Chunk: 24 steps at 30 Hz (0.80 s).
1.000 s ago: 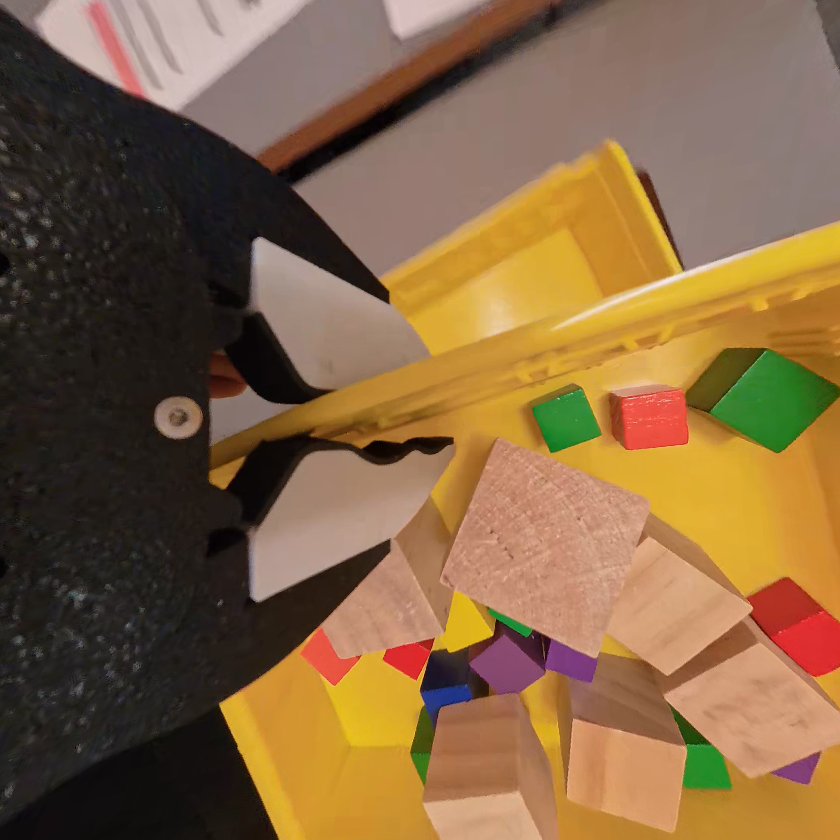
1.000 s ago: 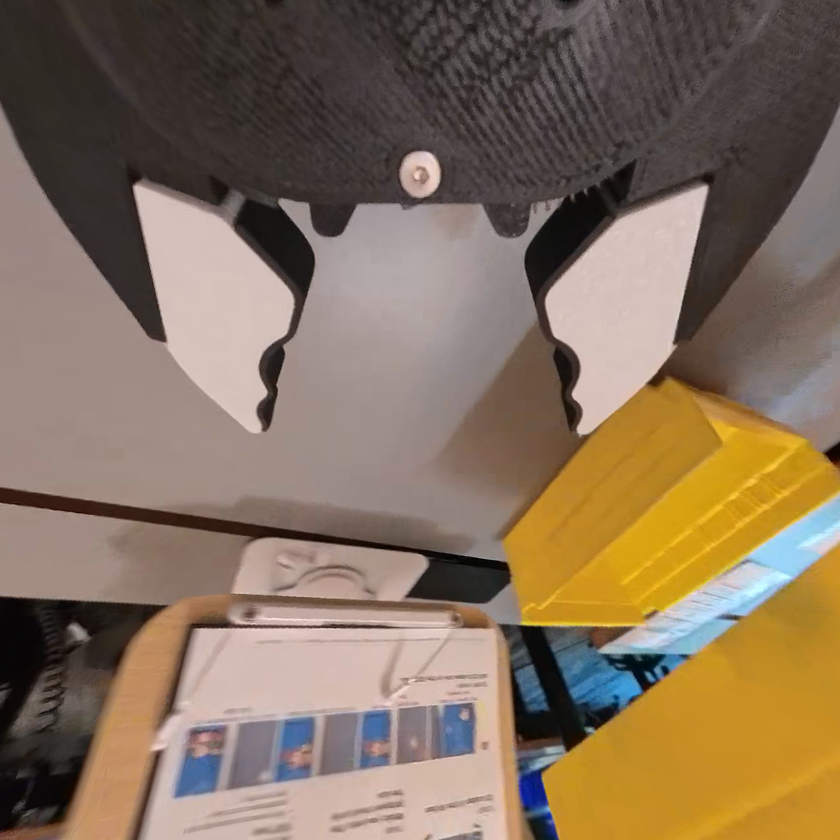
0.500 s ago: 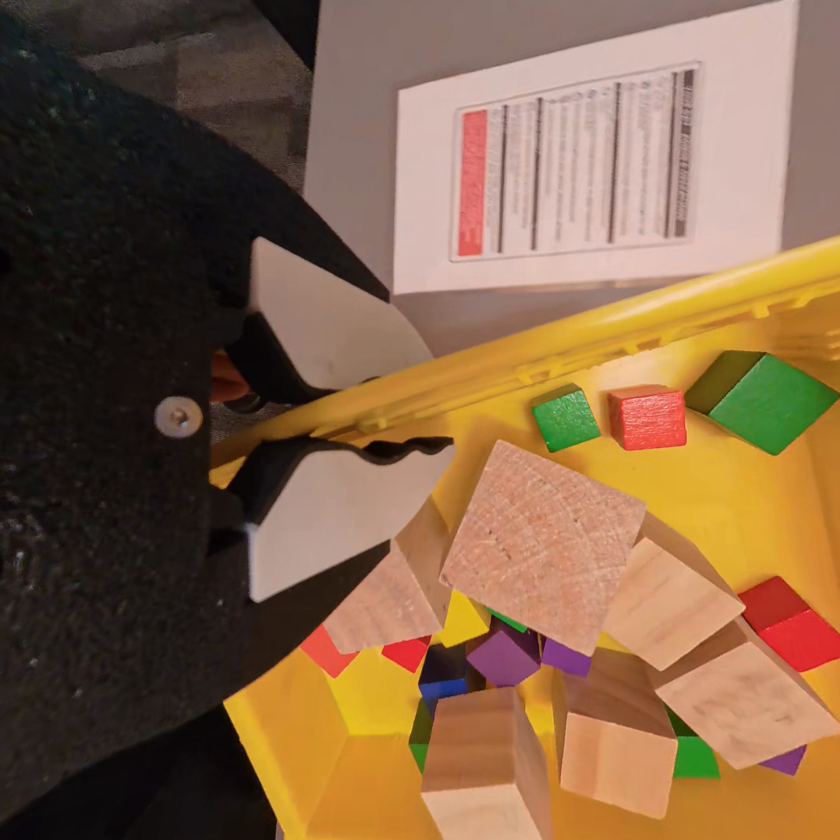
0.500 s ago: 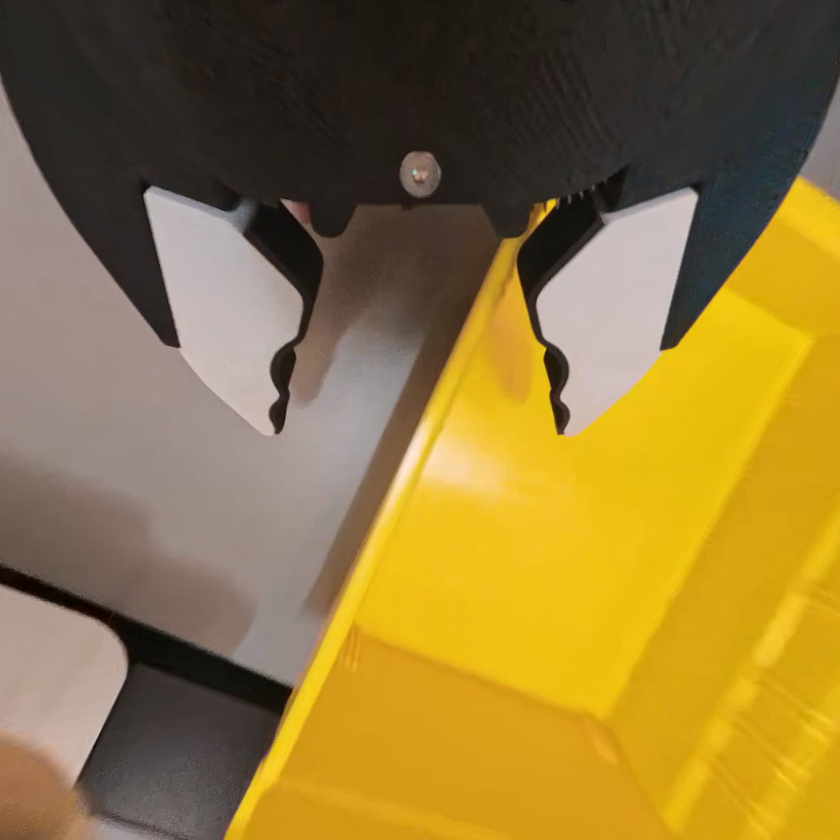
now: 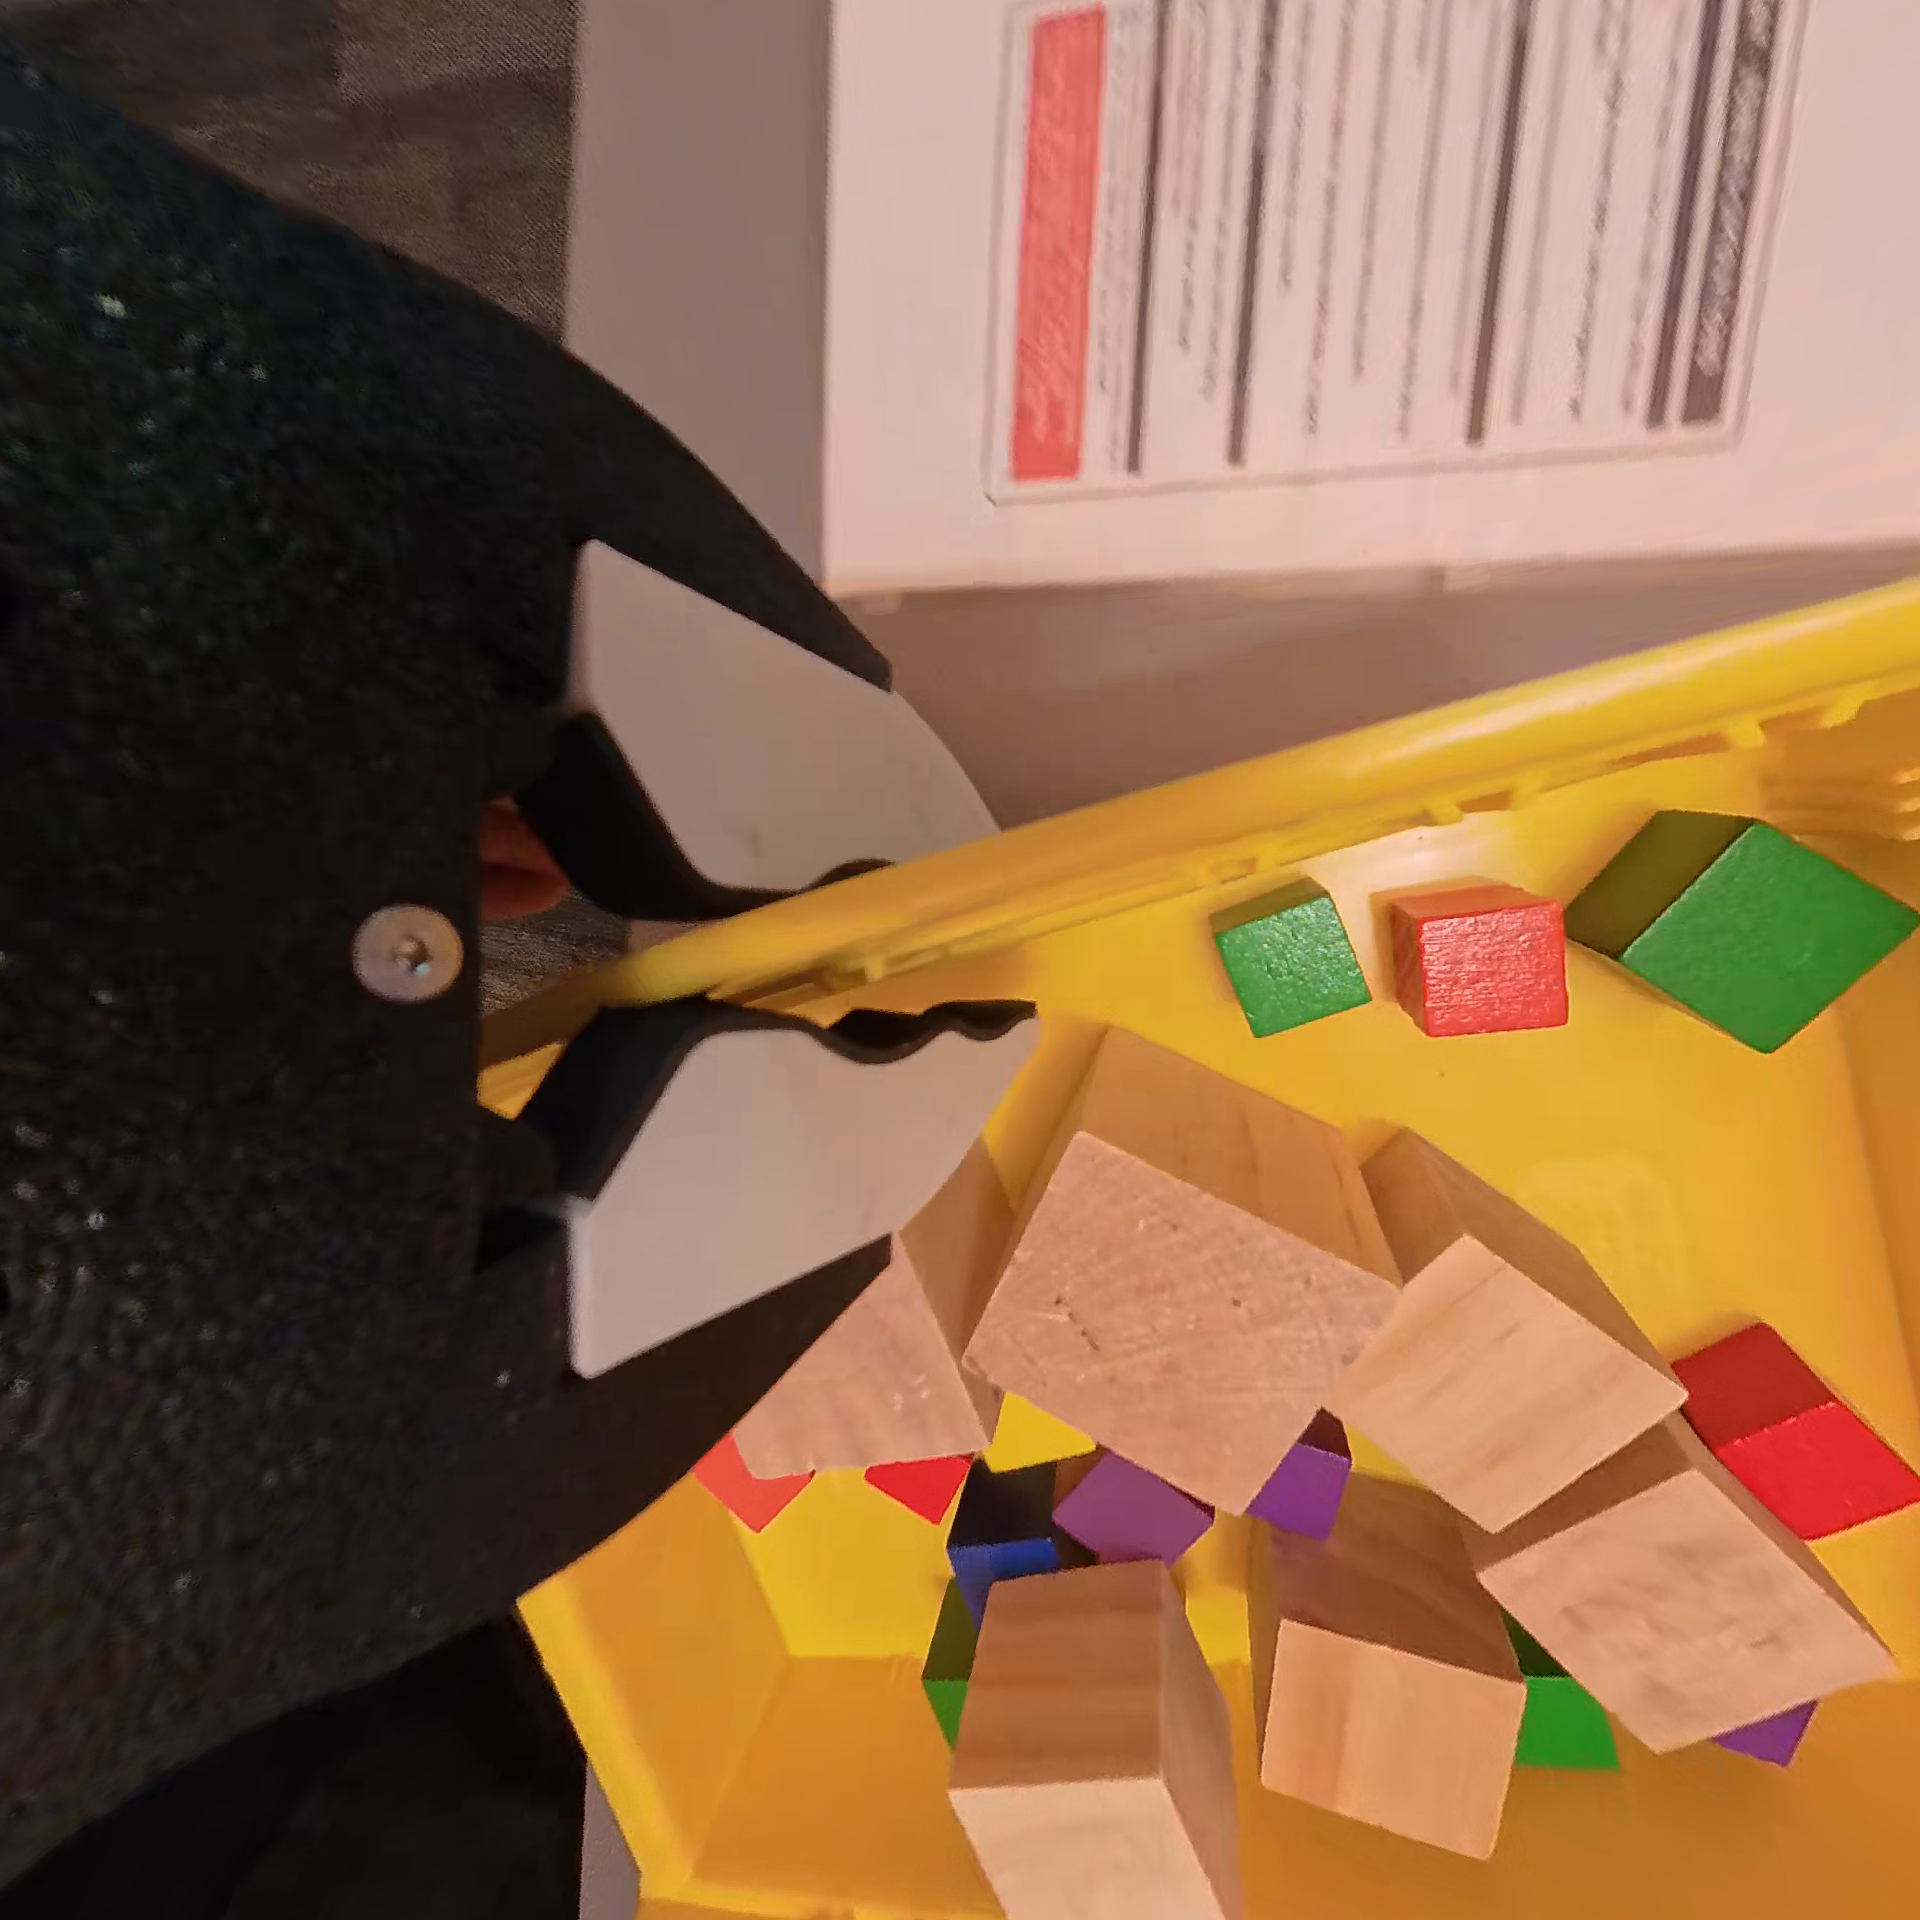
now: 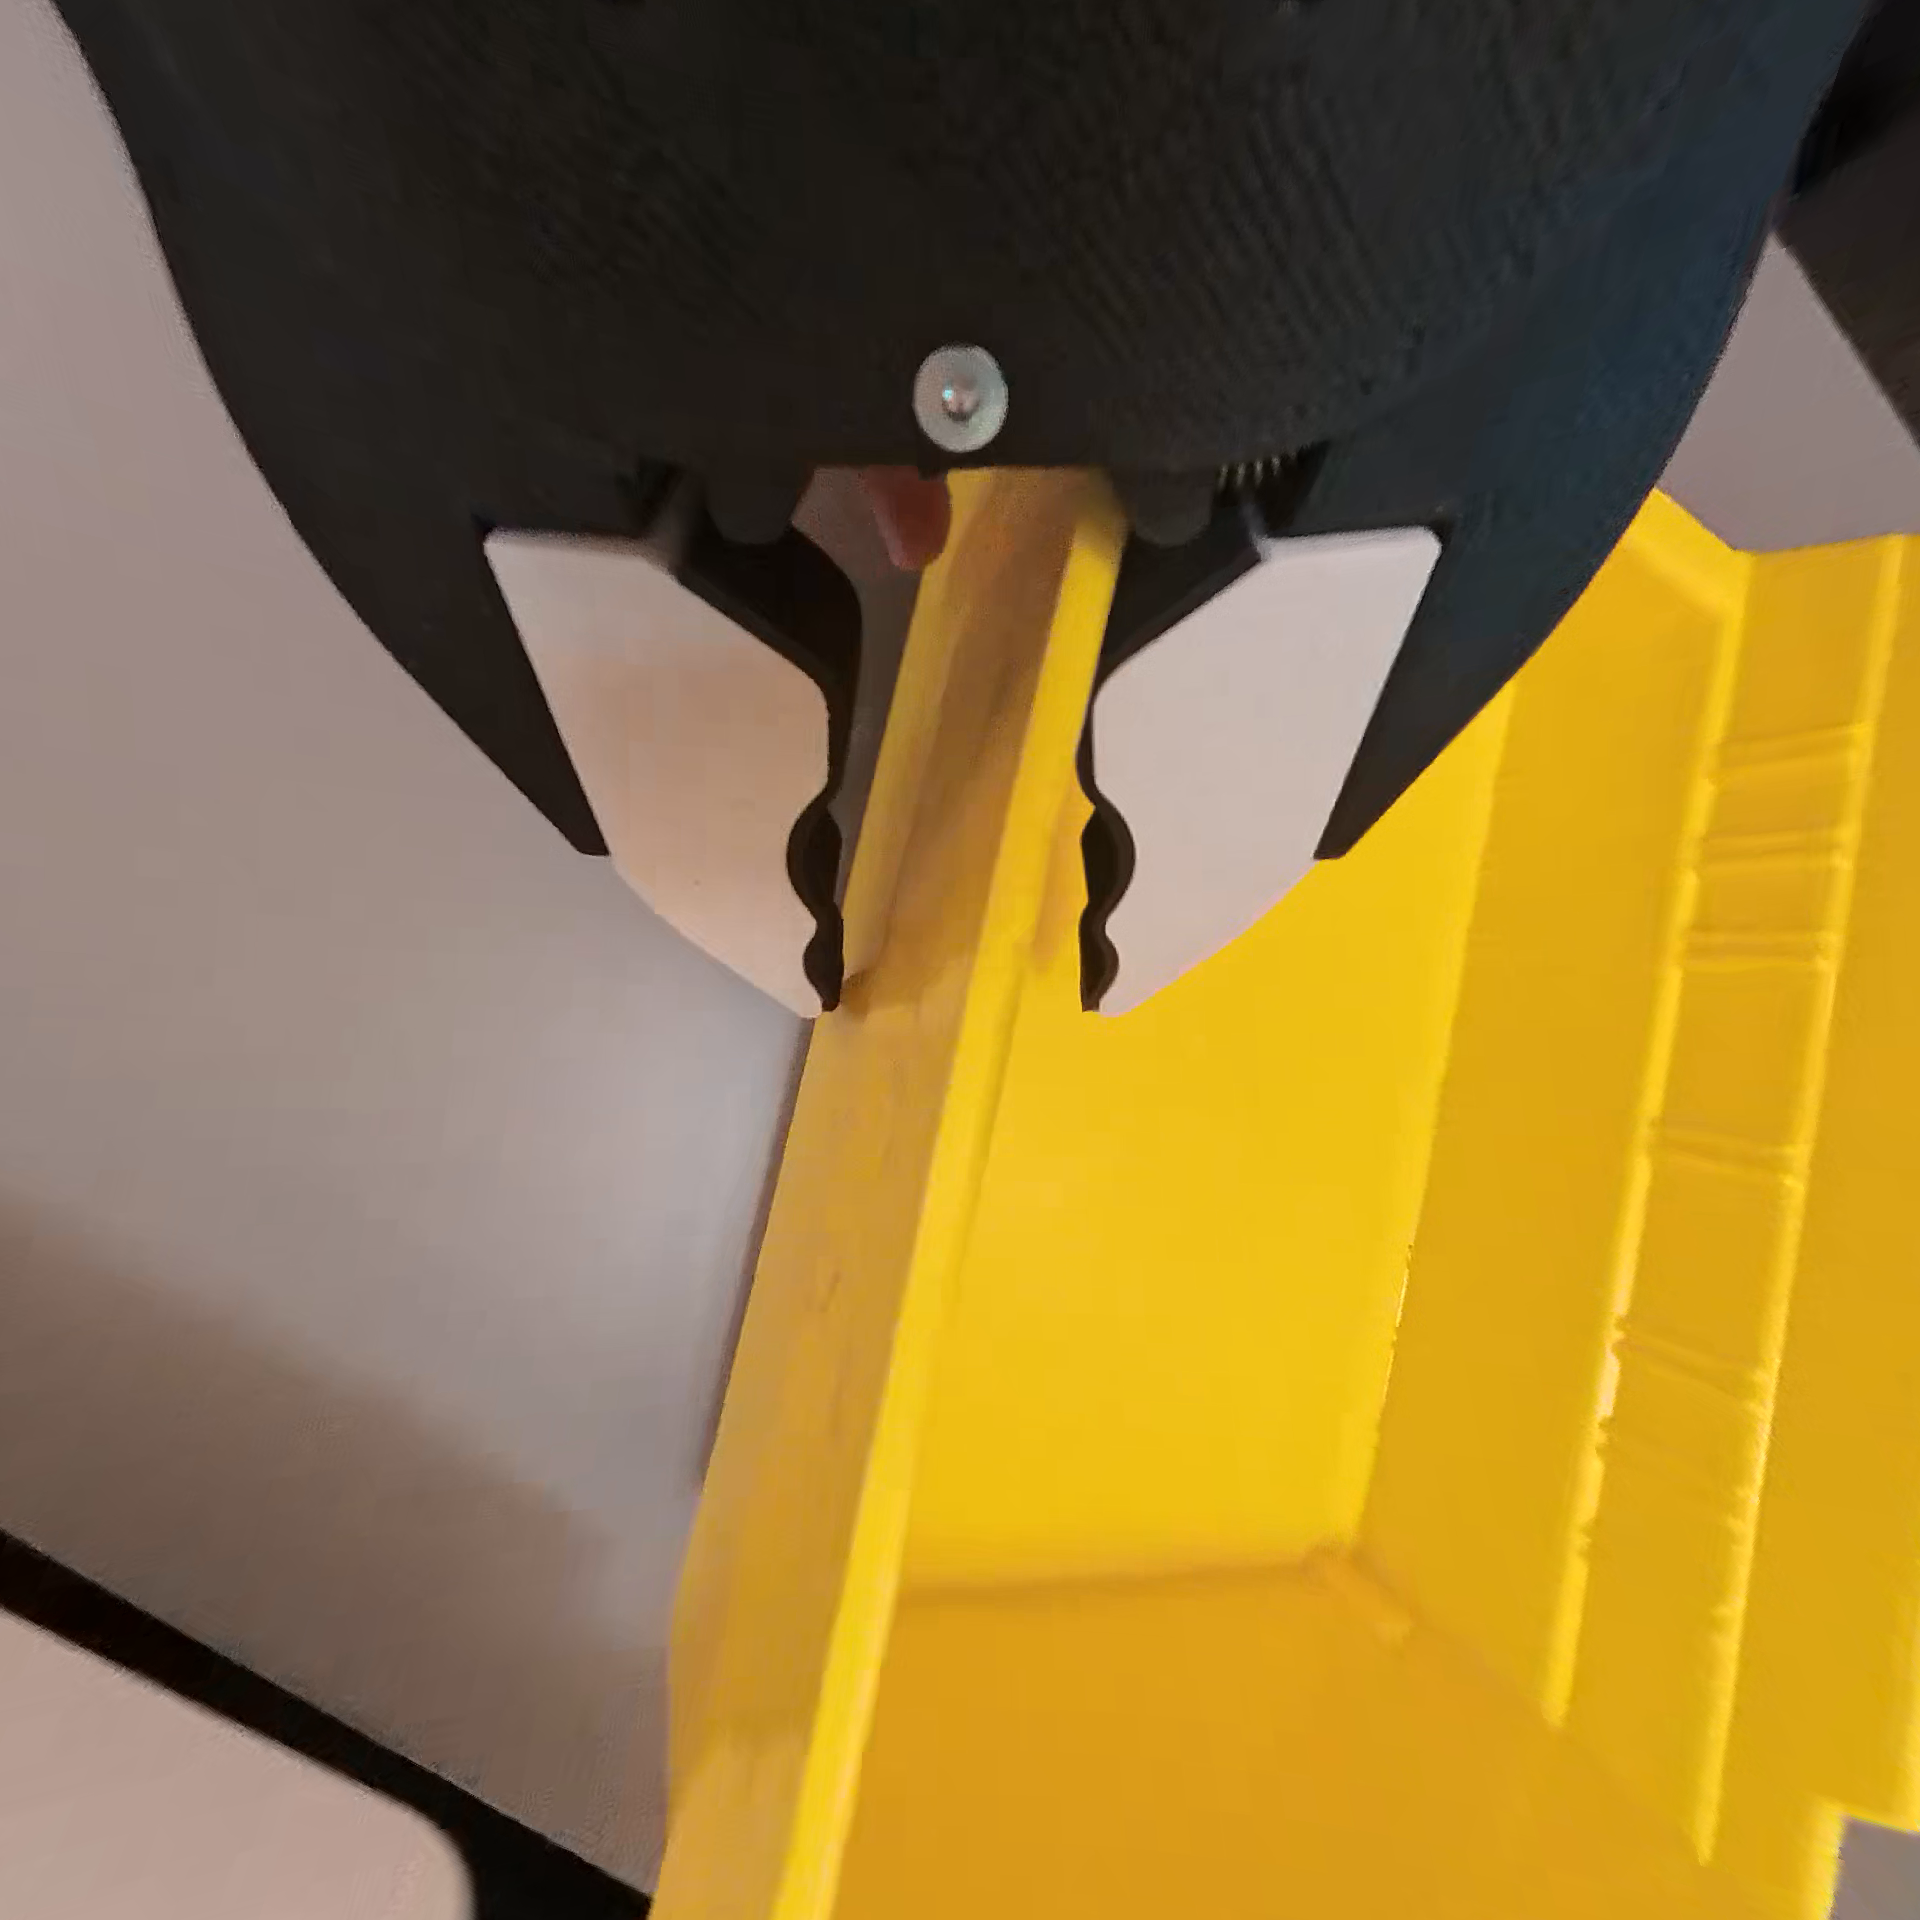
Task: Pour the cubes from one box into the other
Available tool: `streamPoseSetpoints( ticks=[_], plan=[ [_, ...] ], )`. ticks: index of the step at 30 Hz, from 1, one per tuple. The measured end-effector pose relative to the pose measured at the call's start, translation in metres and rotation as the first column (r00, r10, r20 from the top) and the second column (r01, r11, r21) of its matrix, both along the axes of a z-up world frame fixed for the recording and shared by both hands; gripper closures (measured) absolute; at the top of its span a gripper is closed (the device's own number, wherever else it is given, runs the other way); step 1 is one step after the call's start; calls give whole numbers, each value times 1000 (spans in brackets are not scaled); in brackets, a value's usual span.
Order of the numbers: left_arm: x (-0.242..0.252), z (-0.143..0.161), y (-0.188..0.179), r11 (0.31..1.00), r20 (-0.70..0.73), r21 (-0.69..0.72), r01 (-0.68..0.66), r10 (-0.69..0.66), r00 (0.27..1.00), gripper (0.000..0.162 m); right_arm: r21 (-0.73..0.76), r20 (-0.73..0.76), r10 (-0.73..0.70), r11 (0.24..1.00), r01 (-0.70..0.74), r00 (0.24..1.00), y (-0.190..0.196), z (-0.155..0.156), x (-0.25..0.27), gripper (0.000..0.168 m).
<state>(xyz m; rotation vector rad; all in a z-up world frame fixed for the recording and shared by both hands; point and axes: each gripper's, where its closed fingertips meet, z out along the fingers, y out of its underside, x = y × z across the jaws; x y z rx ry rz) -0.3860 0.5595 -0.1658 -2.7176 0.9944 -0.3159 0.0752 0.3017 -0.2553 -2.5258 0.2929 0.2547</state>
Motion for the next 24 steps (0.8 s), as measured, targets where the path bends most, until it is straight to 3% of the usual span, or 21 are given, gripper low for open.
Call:
streamPoseSetpoints(
  ticks=[4, 8, 14, 18, 24],
  plan=[
    [61, -23, -5, 998, 40, -23, 62, -61, 997, 149, -6, 31, -64, 998, 64, 998, -99, 3, 66, 124],
    [127, -48, -15, 988, 67, -60, 140, -136, 988, 149, 32, 26, -230, 973, 229, 973, -206, 9, 143, 123],
    [212, -74, -32, 968, 53, -88, 236, -232, 971, 149, 74, 66, -516, 856, 511, 854, -336, 21, 266, 123],
    [250, -85, -41, 961, 68, -100, 259, -253, 965, 149, 58, 54, -573, 820, 570, 818, -380, 12, 323, 124],
    [273, -102, -45, 969, 12, -98, 227, -227, 974, 149, 58, -32, -546, 835, 547, 837, -386, -6, 372, 123]
  ],
)
